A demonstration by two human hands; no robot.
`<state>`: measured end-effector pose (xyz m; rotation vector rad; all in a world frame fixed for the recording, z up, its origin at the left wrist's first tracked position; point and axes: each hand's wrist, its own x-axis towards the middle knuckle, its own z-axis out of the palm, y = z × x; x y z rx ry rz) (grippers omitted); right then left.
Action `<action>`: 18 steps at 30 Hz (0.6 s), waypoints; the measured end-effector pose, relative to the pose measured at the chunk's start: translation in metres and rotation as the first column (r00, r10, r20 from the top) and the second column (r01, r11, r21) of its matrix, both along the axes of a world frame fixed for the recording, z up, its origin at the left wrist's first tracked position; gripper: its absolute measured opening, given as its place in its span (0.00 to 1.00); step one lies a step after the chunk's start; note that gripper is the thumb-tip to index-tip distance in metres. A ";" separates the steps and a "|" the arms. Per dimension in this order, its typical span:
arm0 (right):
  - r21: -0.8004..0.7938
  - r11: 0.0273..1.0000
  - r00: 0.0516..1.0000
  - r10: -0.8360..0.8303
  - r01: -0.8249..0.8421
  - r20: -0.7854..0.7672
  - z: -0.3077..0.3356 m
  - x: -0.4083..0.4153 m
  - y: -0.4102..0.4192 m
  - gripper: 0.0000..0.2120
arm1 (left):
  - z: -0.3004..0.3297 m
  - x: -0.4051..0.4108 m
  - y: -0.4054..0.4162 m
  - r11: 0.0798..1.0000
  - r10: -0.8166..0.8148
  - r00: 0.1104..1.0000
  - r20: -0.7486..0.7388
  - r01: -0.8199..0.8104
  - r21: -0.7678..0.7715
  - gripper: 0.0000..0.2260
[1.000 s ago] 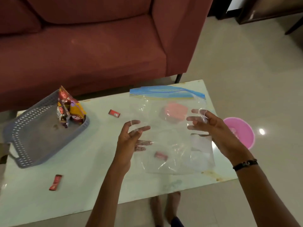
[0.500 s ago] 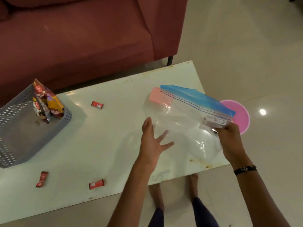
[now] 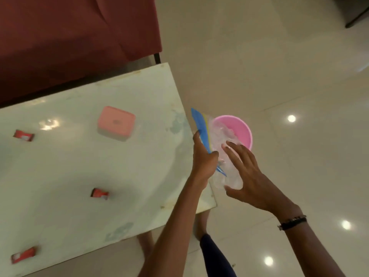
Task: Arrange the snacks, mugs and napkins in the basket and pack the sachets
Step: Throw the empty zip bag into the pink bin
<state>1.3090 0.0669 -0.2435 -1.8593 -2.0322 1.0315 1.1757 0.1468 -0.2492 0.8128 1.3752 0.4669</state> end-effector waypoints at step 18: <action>-0.376 0.925 0.875 0.138 0.053 0.463 -0.275 0.058 0.078 0.24 | -0.150 0.057 0.010 0.982 -0.178 0.979 -0.105 0.169 -0.087 0.16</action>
